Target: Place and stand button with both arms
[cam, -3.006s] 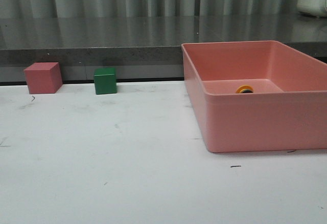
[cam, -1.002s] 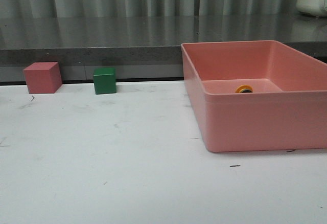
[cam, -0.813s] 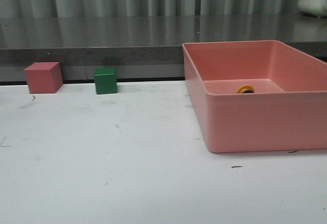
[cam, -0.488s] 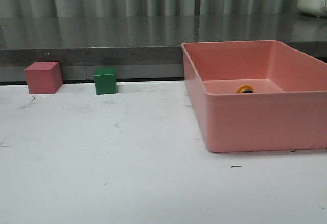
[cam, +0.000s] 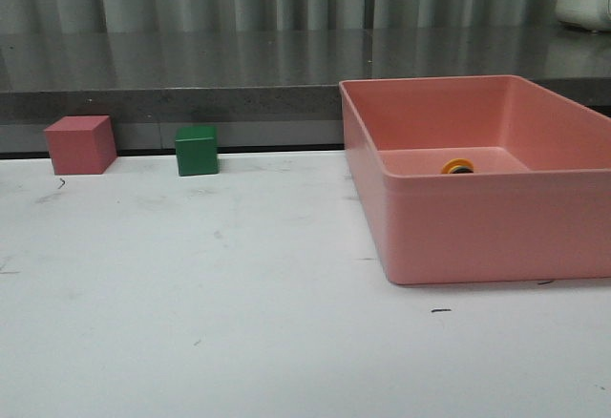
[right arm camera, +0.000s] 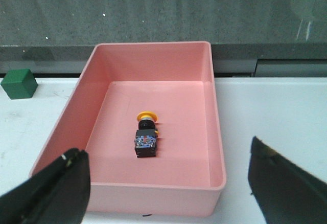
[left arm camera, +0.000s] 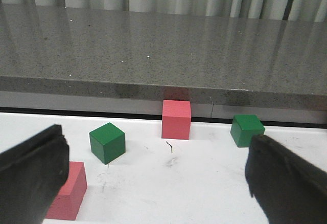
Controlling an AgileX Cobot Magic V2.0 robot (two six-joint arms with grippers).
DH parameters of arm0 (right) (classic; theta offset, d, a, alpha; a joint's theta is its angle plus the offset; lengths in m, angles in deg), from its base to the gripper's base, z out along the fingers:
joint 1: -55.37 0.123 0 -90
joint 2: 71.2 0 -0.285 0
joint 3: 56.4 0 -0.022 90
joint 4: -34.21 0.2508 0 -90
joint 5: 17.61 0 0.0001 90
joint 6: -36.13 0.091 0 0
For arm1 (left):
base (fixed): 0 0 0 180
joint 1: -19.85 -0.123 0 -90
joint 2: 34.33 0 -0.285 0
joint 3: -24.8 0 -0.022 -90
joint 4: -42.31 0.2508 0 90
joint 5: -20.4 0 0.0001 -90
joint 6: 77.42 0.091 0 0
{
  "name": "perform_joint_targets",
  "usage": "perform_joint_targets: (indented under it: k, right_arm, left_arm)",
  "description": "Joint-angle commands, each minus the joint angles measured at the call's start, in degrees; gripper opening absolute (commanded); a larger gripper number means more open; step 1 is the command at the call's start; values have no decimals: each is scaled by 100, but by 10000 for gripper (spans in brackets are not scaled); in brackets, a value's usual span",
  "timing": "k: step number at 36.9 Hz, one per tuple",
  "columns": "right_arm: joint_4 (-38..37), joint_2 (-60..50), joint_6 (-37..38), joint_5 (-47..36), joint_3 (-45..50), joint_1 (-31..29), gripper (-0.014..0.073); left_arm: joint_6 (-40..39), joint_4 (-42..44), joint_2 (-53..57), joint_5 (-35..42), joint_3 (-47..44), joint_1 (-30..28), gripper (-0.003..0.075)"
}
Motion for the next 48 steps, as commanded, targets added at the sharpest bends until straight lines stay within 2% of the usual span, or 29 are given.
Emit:
perform_joint_targets:
  k: [1,8,21,31,41,48]
  right_arm:
    - [9,745,-31,-83,-656,-38,644]
    - [34,2252,-31,747,-1802,-38,644]
    - [153,4640,28,1692,-3632,94,644]
    - [118,6121,433,2583,-5085,581,643]
    - [-12,7598,638,4056,-7005,605,643]
    - [-329,8250,843,4287,-7750,597,643]
  left_arm:
    - [-13,-40,-50,500,206,1,673]
    - [-13,-40,-50,500,206,1,672]
    - [-13,-40,-50,500,206,1,673]
    - [-13,-40,-50,500,206,1,672]
    - [-13,-40,-50,500,206,1,673]
    - [-13,-40,-50,500,206,1,673]
